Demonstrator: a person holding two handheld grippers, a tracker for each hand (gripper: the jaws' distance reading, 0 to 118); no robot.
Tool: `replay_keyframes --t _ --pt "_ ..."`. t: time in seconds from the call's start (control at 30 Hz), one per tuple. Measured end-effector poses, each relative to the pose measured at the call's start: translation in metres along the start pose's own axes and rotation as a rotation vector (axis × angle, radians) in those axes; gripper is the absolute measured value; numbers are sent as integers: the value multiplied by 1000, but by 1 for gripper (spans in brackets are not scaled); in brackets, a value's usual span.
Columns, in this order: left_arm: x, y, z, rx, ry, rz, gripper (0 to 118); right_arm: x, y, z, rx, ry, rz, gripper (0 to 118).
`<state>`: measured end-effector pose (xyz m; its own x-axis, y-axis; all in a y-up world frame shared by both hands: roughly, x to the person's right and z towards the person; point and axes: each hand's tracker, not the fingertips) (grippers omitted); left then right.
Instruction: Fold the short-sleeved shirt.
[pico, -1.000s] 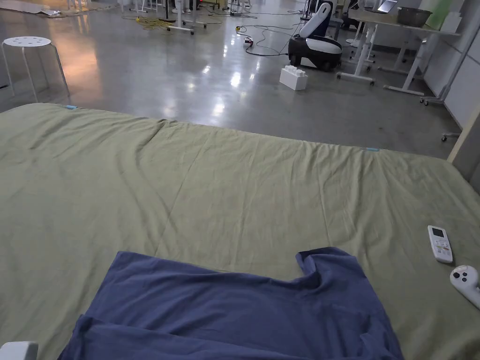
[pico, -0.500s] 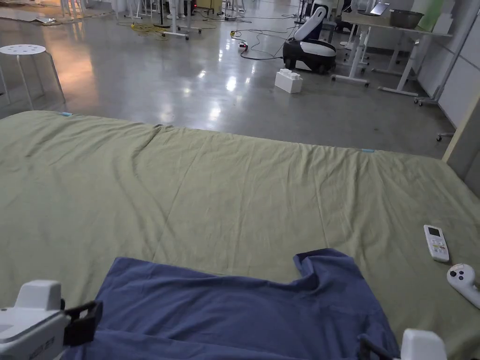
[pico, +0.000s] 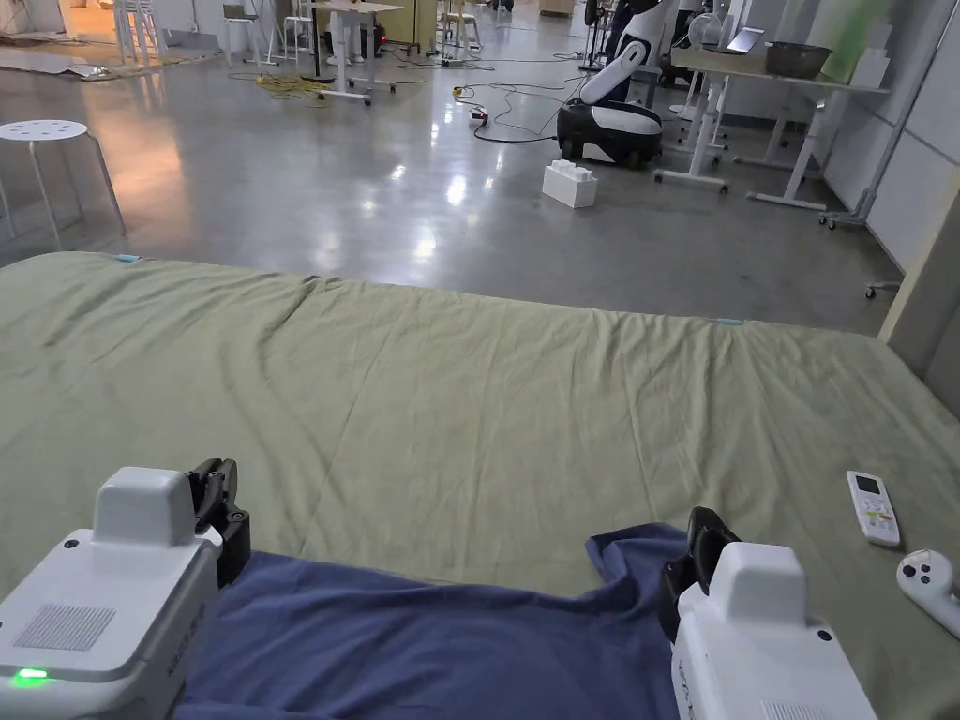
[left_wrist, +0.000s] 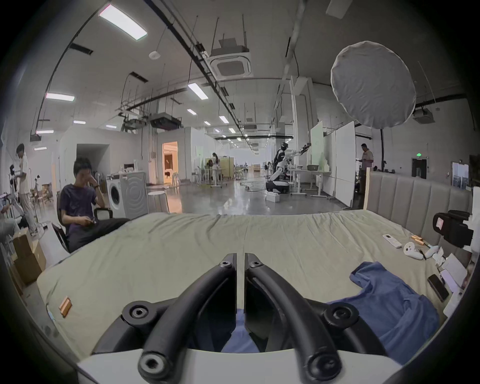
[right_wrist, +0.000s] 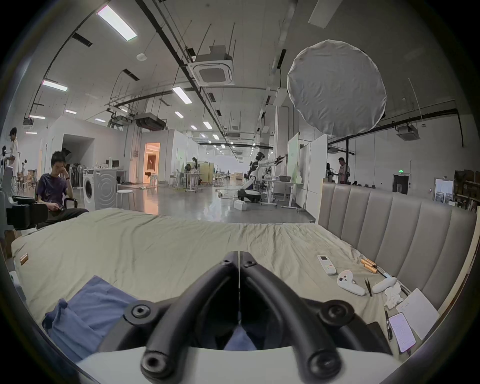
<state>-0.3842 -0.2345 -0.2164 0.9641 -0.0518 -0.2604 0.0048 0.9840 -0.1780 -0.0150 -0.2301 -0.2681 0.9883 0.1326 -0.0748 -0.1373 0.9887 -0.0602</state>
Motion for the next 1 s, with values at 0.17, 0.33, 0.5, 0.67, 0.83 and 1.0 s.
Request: replay_keyframes --t 0.17,0.33,0.5,0.67,0.83,1.0 --pt "-4 -3 -9 0 -6 18 1 -6 -1 -3 40 -2 -10 0" --pt "-24 -17 -42 -107 -33 60 1 -6 -2 -12 37 -12 -1 0" --pt "-51 -37 -110 -337 -86 101 1 -4 -10 -33 -14 -9 -2 0" --pt "-67 -66 -188 -617 -70 104 9 -1 -27 -50 -91 -8 -6 0" --pt "-73 -96 -245 -814 -90 132 62 5 -46 -66 -162 -10 9 0" --pt "-67 -125 -276 -963 -69 126 62 13 -65 -76 -236 -27 8 0"
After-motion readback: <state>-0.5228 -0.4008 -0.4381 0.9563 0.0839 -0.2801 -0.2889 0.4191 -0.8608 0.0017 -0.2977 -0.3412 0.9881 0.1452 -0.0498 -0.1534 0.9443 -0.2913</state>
